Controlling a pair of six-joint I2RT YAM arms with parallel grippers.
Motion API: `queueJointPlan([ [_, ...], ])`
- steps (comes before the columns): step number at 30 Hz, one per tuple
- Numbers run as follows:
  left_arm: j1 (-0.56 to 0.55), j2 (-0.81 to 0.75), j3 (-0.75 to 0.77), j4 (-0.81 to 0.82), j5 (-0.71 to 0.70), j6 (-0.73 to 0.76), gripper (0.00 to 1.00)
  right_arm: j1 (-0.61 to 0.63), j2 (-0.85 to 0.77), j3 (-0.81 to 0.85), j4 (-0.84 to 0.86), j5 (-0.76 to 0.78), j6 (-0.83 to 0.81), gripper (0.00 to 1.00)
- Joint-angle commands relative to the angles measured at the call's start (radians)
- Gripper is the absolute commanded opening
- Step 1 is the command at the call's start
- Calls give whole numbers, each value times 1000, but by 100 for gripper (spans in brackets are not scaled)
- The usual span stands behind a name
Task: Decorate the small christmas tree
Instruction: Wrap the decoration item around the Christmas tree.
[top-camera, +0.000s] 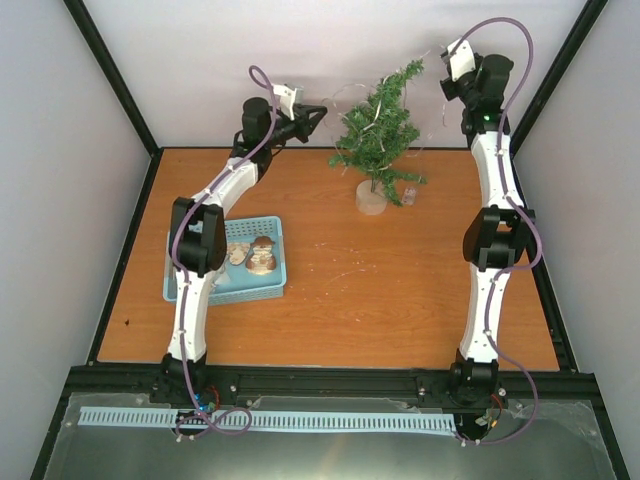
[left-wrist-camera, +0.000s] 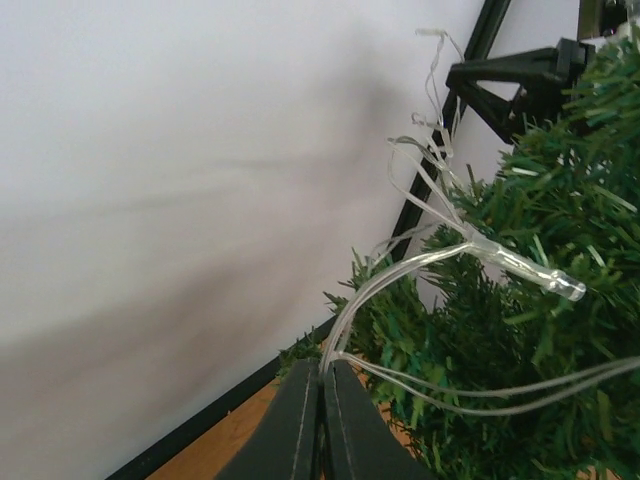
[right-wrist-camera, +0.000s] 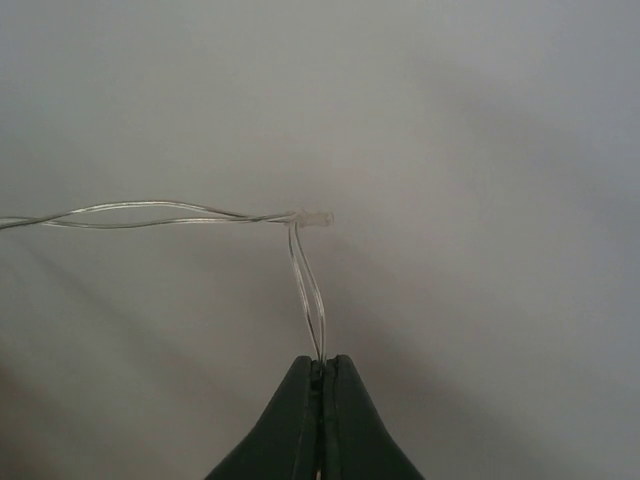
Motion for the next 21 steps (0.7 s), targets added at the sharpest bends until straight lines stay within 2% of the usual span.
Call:
queueJointPlan([
  [1, 18, 34, 115, -21, 7, -81, 1, -19, 16, 5, -40, 54, -45, 3],
  [7, 18, 74, 165, -11, 57, -152, 1, -40, 12, 5, -110, 99, -68, 3],
  [14, 18, 72, 161, -13, 82, -181, 13, -55, -12, 2, -206, 125, -81, 3],
  [16, 18, 66, 157, -29, 89, -179, 21, -62, -19, -1, -231, 132, -72, 3],
  [21, 18, 29, 119, -59, 101, -146, 22, -88, -40, -5, -280, 141, -23, 3],
])
